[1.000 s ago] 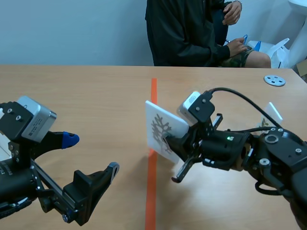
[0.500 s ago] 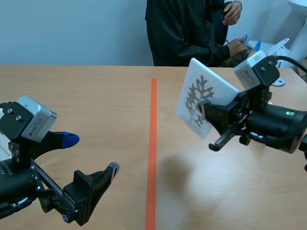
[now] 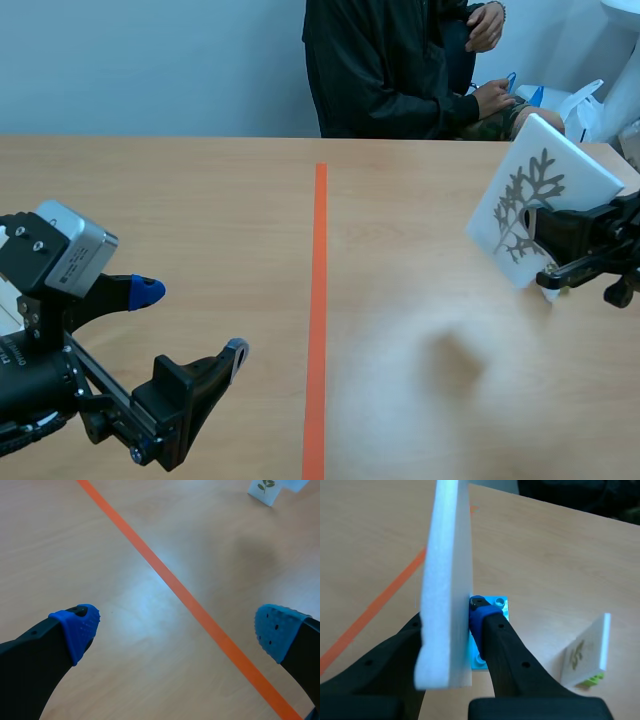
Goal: Sort the leaf by its shape. The table is split by an orange tape line. A compound leaf with several leaflets goes to the left side, a simple leaf with one blade goes to the right side. Return to the home posture when a red brick is placed on the table.
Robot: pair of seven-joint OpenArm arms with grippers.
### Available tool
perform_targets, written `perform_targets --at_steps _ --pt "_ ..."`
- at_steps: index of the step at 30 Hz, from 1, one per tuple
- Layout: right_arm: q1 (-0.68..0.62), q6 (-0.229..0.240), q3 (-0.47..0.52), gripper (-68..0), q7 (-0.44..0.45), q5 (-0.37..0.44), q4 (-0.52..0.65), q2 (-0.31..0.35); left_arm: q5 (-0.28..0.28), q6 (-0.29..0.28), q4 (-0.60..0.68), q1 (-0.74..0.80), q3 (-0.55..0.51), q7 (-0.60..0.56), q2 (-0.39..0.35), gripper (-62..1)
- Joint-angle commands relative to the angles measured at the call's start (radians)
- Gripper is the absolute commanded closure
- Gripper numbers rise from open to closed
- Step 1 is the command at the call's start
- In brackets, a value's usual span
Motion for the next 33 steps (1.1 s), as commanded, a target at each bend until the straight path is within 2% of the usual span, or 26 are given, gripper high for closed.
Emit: perform_targets --at_steps 1,7,15,21,26,33 --pt "0.013 -0.029 -0.002 -1.9 0.008 0.023 -0.008 0.013 -0.008 -0.002 0.027 -0.003 -0.006 -0.014 0.002 -62.3" --pt "0.032 -0.125 -0.002 -1.9 0.008 0.025 -0.079 0.006 -0.008 -0.002 0.027 -0.003 -0.006 -0.014 0.002 -62.3" --pt "0.141 -0.147 -0.003 -1.9 0.028 0.017 -0.273 0.003 -0.007 -0.002 0.027 -0.003 -0.006 -0.016 0.002 -62.3" --pt "0.198 -0.152 -0.003 -1.9 0.035 -0.002 -0.371 0.003 -0.007 -0.002 0.027 -0.003 -0.006 -0.016 0.002 -62.3" --pt "0.200 -0.198 -0.003 -1.9 0.047 -0.013 -0.424 0.003 -0.007 -0.002 0.027 -0.003 -0.006 -0.016 0.002 -62.3" --pt "0.200 -0.199 -0.003 -3.9 0.051 -0.020 -0.433 0.003 -0.007 -0.002 0.027 -0.003 -0.006 -0.017 0.002 -62.3"
